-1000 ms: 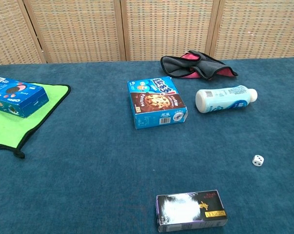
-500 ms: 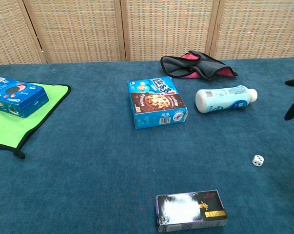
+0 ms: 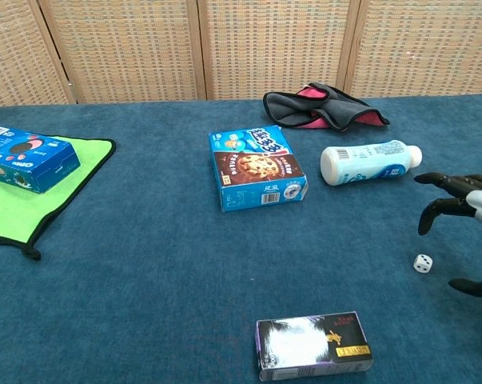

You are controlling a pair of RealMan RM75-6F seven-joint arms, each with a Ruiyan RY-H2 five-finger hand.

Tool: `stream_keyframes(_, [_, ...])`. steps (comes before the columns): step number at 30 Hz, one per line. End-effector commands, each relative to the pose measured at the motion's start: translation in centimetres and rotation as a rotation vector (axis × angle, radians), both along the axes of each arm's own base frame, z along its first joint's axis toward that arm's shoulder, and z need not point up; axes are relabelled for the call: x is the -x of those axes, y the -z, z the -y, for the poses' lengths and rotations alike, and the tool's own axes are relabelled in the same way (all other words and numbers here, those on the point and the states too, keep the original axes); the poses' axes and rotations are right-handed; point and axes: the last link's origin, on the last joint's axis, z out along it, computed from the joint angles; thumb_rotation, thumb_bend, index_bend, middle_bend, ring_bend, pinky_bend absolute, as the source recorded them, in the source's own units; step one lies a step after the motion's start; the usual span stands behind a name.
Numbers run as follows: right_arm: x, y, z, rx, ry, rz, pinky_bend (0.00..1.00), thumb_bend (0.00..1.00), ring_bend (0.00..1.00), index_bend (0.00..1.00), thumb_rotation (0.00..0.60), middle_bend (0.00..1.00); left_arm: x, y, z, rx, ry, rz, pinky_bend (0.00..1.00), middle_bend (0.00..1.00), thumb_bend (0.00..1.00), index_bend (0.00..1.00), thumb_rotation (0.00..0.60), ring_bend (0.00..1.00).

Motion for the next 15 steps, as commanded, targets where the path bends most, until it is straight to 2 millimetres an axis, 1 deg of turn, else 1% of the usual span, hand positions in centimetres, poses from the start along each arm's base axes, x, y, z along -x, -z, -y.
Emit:
stream_keyframes(1, [0.0,0.4,0.4,-0.004,0.002,-0.007,0.0,0.3,0.0,0.35,0.6,0.0,0.0,0.0,0.0,0.0,-0.001,0.0,0.0,0.0,0.21,0.0,0.6,0.0])
stream_keyframes(3, [0.0,0.6,0.7,-0.008,0.007,-0.013,0.0,0.31,0.0,0.36,0.6,0.0,0.0,0.0,0.0,0.001,-0.001,0.0,0.0,0.0,0.21,0.0,0.6,0.0])
stream_keyframes(15, [0.2,1.6,1.4,-0.024,0.025,-0.028,0.0,0.31,0.0,0.38,0.6,0.0,0.0,0.4,-0.1,0.013,-0.003,-0.009,0.0,0.0,0.21,0.0,0.6,0.0])
